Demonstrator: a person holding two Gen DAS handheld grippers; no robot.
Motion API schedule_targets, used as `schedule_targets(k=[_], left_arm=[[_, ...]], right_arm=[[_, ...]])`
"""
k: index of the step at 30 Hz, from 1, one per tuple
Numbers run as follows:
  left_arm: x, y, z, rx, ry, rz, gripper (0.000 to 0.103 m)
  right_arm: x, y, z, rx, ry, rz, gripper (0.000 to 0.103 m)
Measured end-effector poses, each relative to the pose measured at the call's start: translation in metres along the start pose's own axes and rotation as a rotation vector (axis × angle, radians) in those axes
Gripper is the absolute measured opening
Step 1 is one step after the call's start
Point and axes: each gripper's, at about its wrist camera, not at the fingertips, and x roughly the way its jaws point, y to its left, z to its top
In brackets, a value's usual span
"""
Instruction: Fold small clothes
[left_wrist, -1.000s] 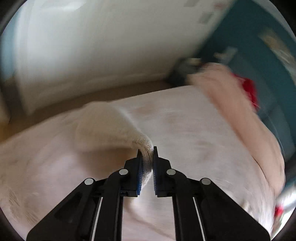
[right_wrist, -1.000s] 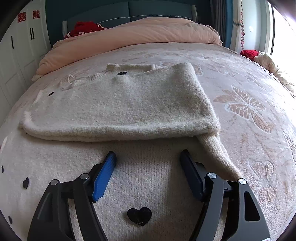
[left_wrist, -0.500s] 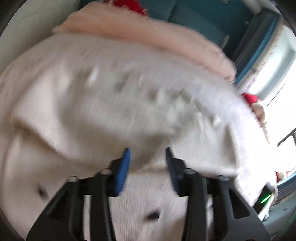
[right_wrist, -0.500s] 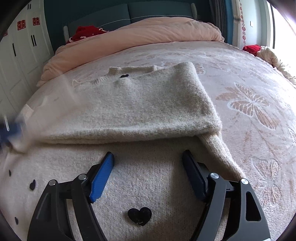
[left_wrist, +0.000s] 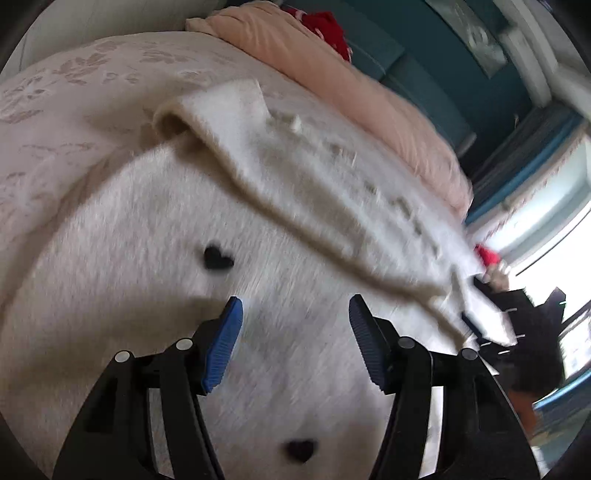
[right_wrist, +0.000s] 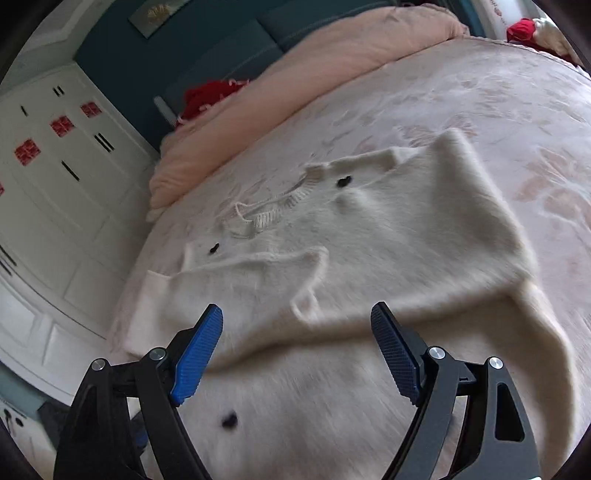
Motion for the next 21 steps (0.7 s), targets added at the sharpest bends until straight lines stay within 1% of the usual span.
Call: schedule_targets(k=[1,2,3,4,5,6,7,9,10,11,12,14,15,16,17,18,19,20,21], left_arm=[[0.001,0.0,0.01,-0.04,-0.017,-0.016,0.064],[0.003,0.001,0.019,-0.079,-0.028,-0.031,0.065],[0.005,0.005,0.028,-0.117,-0.034,-0.041,0.065],[0.009,0.012,0.04,-0.164,-0.033,-0.048,0.065],[0.013,0.018,0.049,-0.204,-0.028,-0.052,0.065],[0.02,0.026,0.062,-0.249,-0.021,-0.052,0.065],[0.026,0.031,0.072,-0.279,-0.021,-0.051,0.064],[0.03,0.037,0.085,-0.321,-0.033,-0.066,0.064],[0.032,0.04,0.095,-0.354,-0.045,-0.086,0.064],[0.035,0.044,0.103,-0.387,-0.048,-0.1,0.064],[0.044,0.049,0.112,-0.439,-0.037,-0.12,0.064],[0.053,0.06,0.119,-0.519,-0.009,-0.111,0.052],[0.059,0.064,0.122,-0.551,-0.001,-0.101,0.039],[0.065,0.068,0.125,-0.57,0.008,-0.09,0.023],[0.068,0.069,0.126,-0.571,0.008,-0.083,0.018],[0.069,0.07,0.127,-0.563,0.001,-0.067,0.01],[0.071,0.072,0.125,-0.54,-0.007,-0.028,0.008],[0.073,0.072,0.122,-0.523,0.0,-0.01,0.005],[0.078,0.074,0.119,-0.502,0.016,0.007,0.0]], right_arm=[[0.011,0.006,0.002,-0.015,0.03,-0.022,0.081],[0.024,0.012,0.002,-0.03,0.068,-0.038,0.079],[0.037,0.02,0.0,-0.052,0.099,-0.048,0.076],[0.046,0.028,-0.002,-0.082,0.118,-0.071,0.061],[0.051,0.034,-0.004,-0.105,0.121,-0.089,0.04],[0.053,0.039,-0.001,-0.12,0.126,-0.082,0.023],[0.052,0.048,0.006,-0.122,0.129,-0.043,0.011],[0.034,0.068,0.025,-0.156,0.069,0.002,0.011],[0.018,0.084,0.041,-0.19,0.015,0.037,0.011],[0.005,0.095,0.052,-0.209,-0.02,0.066,0.011],[-0.012,0.109,0.068,-0.232,-0.069,0.1,0.011],[-0.037,0.12,0.087,-0.252,-0.143,0.131,0.01],[-0.05,0.121,0.095,-0.257,-0.184,0.136,0.01],[-0.064,0.117,0.102,-0.259,-0.238,0.118,0.01],[-0.072,0.107,0.103,-0.259,-0.272,0.087,0.01],[-0.072,0.096,0.103,-0.256,-0.283,0.053,0.01],[-0.061,0.07,0.098,-0.238,-0.265,-0.019,0.01],[-0.045,0.045,0.091,-0.208,-0.22,-0.068,0.01],[-0.016,0.011,0.081,-0.155,-0.13,-0.125,0.011]])
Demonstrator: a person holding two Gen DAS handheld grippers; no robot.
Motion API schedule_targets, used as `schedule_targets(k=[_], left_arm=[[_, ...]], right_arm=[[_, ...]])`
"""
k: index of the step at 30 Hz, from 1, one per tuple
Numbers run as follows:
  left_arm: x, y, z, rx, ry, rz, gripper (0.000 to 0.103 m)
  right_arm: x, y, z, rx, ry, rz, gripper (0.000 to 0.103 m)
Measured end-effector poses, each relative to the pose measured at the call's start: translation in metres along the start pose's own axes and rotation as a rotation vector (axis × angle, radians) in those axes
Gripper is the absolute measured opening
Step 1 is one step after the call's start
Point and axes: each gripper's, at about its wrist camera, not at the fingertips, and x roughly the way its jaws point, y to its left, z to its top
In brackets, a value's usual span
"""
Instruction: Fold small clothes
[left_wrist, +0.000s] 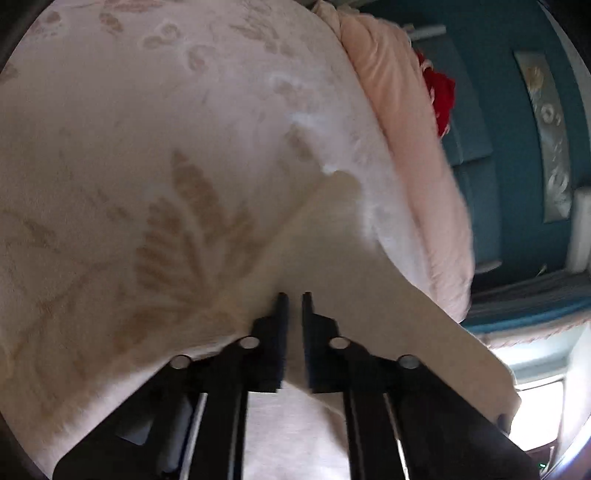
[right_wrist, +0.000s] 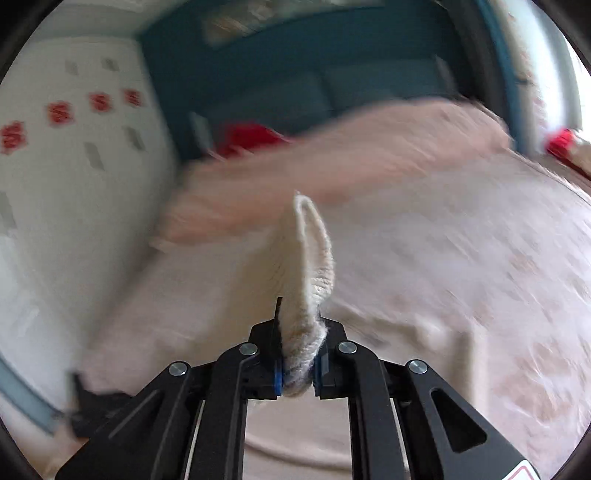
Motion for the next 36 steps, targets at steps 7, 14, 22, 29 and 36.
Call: schedule_targets(k=[7,14,22,29,36], left_arm=[[-0.022,-0.017,-0.034,0.11,0.025,-0.068,0.003],[0.006,-0.003,-0.032,-0.028,0.043,-0.019,0.025],[-0.009,-0.025,-0.014,0.092,-0.128,-0.031,0.006],[0.007,-0.012,-0.033,0.309,-0.183,0.102,0.007],[0.012,-0.009,-0.034,0.356,-0.209,0.112,0.008]], right_arm=[[0.059,-0.054,-0.054,0.084,0.178,-0.028,0.011],[0.04,-0.057,-0.039,0.154,0.159,0.031,0.012],[0.02,-0.054,-0.023,0.09,0.06,0.054,0.011],[0.041,-0.062,-0.043,0.071,0.095,0.012,0.011],[0.025,-0.057,-0.043,0.06,0.062,-0.104,0.025]])
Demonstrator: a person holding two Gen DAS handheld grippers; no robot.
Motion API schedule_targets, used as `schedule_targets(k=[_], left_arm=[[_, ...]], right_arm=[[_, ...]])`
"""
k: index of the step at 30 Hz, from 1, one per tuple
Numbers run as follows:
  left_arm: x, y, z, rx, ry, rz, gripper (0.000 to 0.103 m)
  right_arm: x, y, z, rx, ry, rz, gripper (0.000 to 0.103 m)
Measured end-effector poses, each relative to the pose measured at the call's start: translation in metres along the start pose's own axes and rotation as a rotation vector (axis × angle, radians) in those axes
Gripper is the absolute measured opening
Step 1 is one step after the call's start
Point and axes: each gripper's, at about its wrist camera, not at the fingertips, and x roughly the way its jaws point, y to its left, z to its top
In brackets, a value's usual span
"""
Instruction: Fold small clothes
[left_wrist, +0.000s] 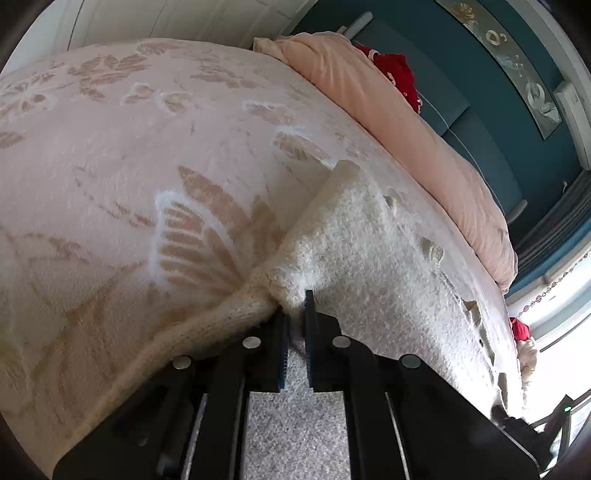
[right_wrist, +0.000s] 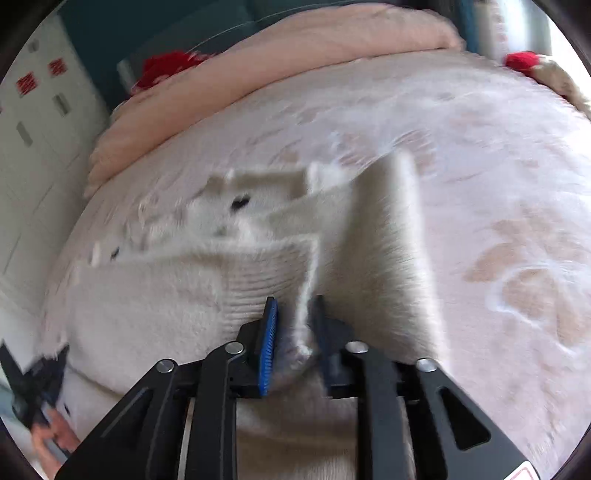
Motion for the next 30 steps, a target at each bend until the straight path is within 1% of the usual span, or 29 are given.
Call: schedule_targets(k=[1,2,3,4,5,6,7,8,9,10,12,13,14,15,16,17,19,21,22,23,24,26,27,28,30], left_arm=[[0.002,0.0,0.0,0.002,-0.006,-0.003,0.008],[0.002,0.0,0.001,0.006,-0.01,-0.002,0.008],[0.002,-0.001,0.001,0.013,-0.015,0.003,0.008],[-0.003,0.0,-0.004,0.016,-0.018,0.005,0.008],[-0.006,0.0,-0.006,0.017,-0.019,0.006,0.008],[-0.006,0.001,-0.006,0.017,-0.021,0.003,0.008],[-0.007,0.001,-0.006,0.014,-0.019,0.003,0.008],[-0.007,0.001,-0.006,0.014,-0.019,0.002,0.008],[-0.008,0.0,-0.007,0.016,-0.018,0.004,0.008],[-0.009,0.0,-0.007,0.016,-0.017,0.005,0.008],[-0.01,-0.002,-0.008,0.017,-0.013,0.008,0.008],[-0.012,-0.002,-0.006,0.014,0.0,0.005,0.009],[-0.015,-0.002,-0.005,0.009,0.014,-0.001,0.01],[-0.021,-0.002,-0.004,0.003,0.03,-0.008,0.013],[-0.032,0.0,-0.005,-0.005,0.053,-0.02,0.017],[-0.045,0.002,-0.008,-0.008,0.071,-0.031,0.021],[-0.073,0.01,-0.016,0.002,0.091,-0.038,0.043],[-0.107,0.022,-0.029,0.021,0.11,-0.017,0.052],[-0.119,0.027,-0.034,0.031,0.121,-0.007,0.057],[-0.131,0.033,-0.04,0.042,0.136,0.014,0.06],[-0.147,0.042,-0.049,0.053,0.157,0.035,0.062],[-0.168,0.053,-0.061,0.074,0.172,0.035,0.064],[-0.183,0.059,-0.07,0.091,0.173,0.051,0.068],[-0.19,0.063,-0.076,0.097,0.177,0.063,0.076],[-0.201,0.072,-0.089,0.083,0.207,0.067,0.079]], right_arm=[[-0.019,0.009,-0.002,-0.019,-0.069,0.005,0.025],[-0.027,0.015,-0.004,-0.029,-0.094,0.026,0.025],[-0.029,0.025,-0.007,-0.051,-0.089,0.064,0.025],[-0.022,0.033,-0.012,-0.086,-0.058,0.074,0.023],[-0.004,0.042,-0.019,-0.147,0.001,0.044,0.015],[0.013,0.043,-0.024,-0.186,0.061,0.006,0.013],[0.037,0.04,-0.034,-0.208,0.122,-0.011,0.011],[0.034,0.038,-0.035,-0.197,0.084,0.006,0.01],[0.03,0.038,-0.03,-0.178,0.093,0.008,0.01],[0.021,0.037,-0.023,-0.129,0.1,0.018,0.01],[-0.003,0.034,-0.02,-0.073,0.071,0.048,0.01],[-0.02,0.031,-0.024,-0.055,0.059,0.051,0.012],[-0.035,0.028,-0.031,-0.044,0.055,0.047,0.018],[-0.048,0.022,-0.037,-0.04,0.054,0.044,0.019],[-0.061,0.013,-0.05,-0.036,0.059,0.036,0.023],[-0.072,0.005,-0.063,-0.033,0.069,0.024,0.029],[-0.098,-0.016,-0.093,-0.02,0.095,-0.003,0.037],[-0.115,-0.028,-0.118,-0.029,0.121,-0.03,0.038],[-0.126,-0.036,-0.131,-0.035,0.144,-0.054,0.041],[-0.135,-0.04,-0.142,-0.033,0.158,-0.067,0.047],[-0.144,-0.045,-0.153,-0.027,0.171,-0.076,0.05],[-0.166,-0.057,-0.174,-0.011,0.185,-0.086,0.06],[-0.172,-0.061,-0.182,-0.007,0.192,-0.087,0.061],[-0.177,-0.066,-0.191,0.0,0.209,-0.084,0.062],[-0.183,-0.073,-0.206,0.017,0.239,-0.069,0.062]])
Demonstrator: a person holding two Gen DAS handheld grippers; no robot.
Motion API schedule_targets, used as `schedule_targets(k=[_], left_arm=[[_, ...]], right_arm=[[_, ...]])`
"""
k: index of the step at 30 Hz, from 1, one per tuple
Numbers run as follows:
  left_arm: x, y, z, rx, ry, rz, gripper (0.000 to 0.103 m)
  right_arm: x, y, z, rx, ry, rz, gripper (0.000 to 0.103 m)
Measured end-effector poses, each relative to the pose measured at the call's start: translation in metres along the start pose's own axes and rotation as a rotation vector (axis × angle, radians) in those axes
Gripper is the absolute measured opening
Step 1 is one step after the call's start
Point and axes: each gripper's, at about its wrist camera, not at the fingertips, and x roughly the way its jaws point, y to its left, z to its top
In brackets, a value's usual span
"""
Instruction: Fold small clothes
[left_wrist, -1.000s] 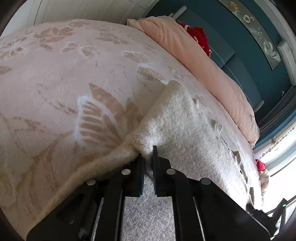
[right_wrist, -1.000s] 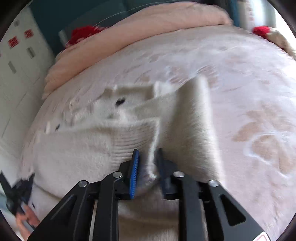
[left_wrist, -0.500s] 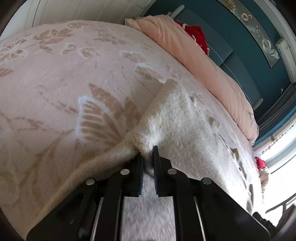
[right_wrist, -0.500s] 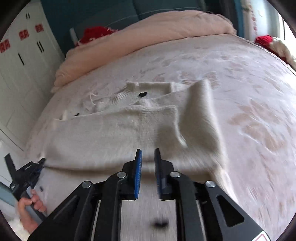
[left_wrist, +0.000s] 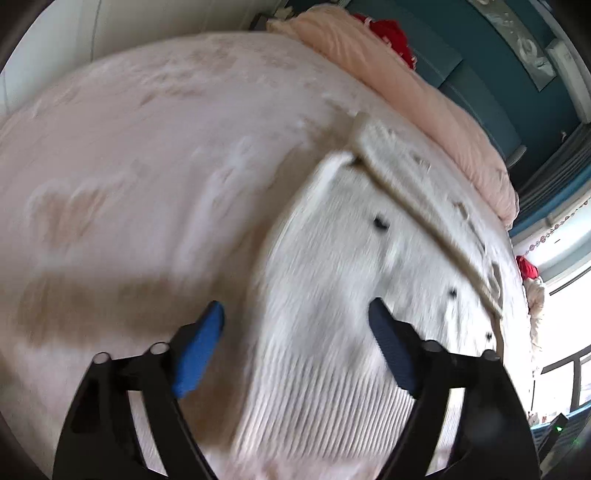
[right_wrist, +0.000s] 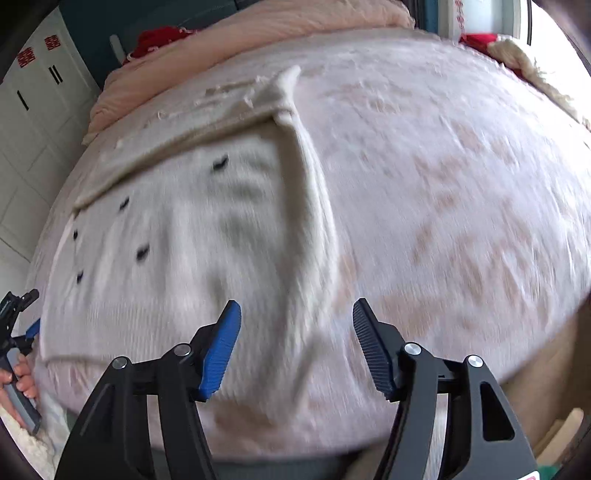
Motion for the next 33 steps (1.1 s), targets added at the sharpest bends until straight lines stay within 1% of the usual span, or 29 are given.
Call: schedule_targets(k=[1,3,4,5,7,9,10,11,12,13,14,15,16,18,19,22,25,27,29,33], left_arm=[[-0.003,0.005,-0.009,-0.01,0.017,-0.016,0.079],[-0.008,0.008,-0.02,-0.004,0.01,-0.02,0.08],[-0.009,0.006,-0.026,0.022,0.005,-0.013,0.083],[-0.009,0.003,-0.028,0.042,0.006,-0.006,0.086],[-0.007,-0.005,-0.033,0.083,0.012,0.019,0.091],[-0.004,-0.011,-0.037,0.107,0.012,0.039,0.093],[-0.002,-0.013,-0.037,0.107,0.011,0.057,0.093],[-0.002,-0.014,-0.037,0.102,0.013,0.056,0.091],[-0.002,-0.014,-0.035,0.085,0.022,0.051,0.08],[-0.002,-0.014,-0.033,0.075,0.036,0.047,0.056],[-0.001,-0.014,-0.032,0.072,0.048,0.042,0.042],[0.002,-0.011,-0.029,0.061,0.088,0.004,0.011],[0.002,-0.009,-0.028,0.039,0.111,-0.013,0.009],[-0.009,-0.001,-0.023,-0.024,0.099,-0.043,0.007],[-0.016,0.0,-0.023,-0.034,0.087,-0.055,0.007],[-0.048,-0.004,-0.021,-0.019,0.056,-0.089,0.006],[-0.078,-0.009,-0.028,0.031,0.047,-0.118,0.006],[-0.094,-0.01,-0.036,0.061,0.054,-0.121,0.006],[-0.112,-0.009,-0.051,0.1,0.079,-0.117,0.006],[-0.141,-0.006,-0.094,0.213,0.172,-0.108,0.006]], right_arm=[[0.0,-0.004,-0.006,0.022,0.019,0.028,0.062],[0.003,-0.008,-0.016,0.059,0.056,0.076,0.063],[0.007,-0.008,-0.02,0.081,0.076,0.104,0.064],[0.009,-0.006,-0.023,0.094,0.084,0.122,0.068],[0.011,-0.002,-0.023,0.093,0.075,0.126,0.074],[0.013,0.004,-0.019,0.096,0.07,0.138,0.078],[0.014,0.007,-0.017,0.102,0.059,0.151,0.078],[0.014,0.009,-0.016,0.104,0.049,0.161,0.073],[0.015,0.012,-0.015,0.103,0.043,0.175,0.068],[0.016,0.015,-0.014,0.105,0.048,0.192,0.05],[0.019,0.019,-0.012,0.099,0.059,0.195,0.024],[0.022,0.021,-0.011,0.099,0.071,0.204,0.014],[0.022,0.022,-0.009,0.104,0.07,0.211,0.013],[0.008,0.026,-0.005,0.096,0.03,0.22,0.012],[-0.003,0.026,-0.003,0.09,0.004,0.231,0.011],[-0.038,0.024,0.001,0.063,-0.054,0.259,0.01],[-0.064,0.023,-0.001,-0.008,-0.064,0.251,0.009],[-0.076,0.02,-0.007,-0.059,-0.048,0.233,0.009],[-0.089,0.013,-0.018,-0.117,-0.01,0.218,0.009],[-0.102,0.004,-0.058,-0.227,0.108,0.188,0.009]])
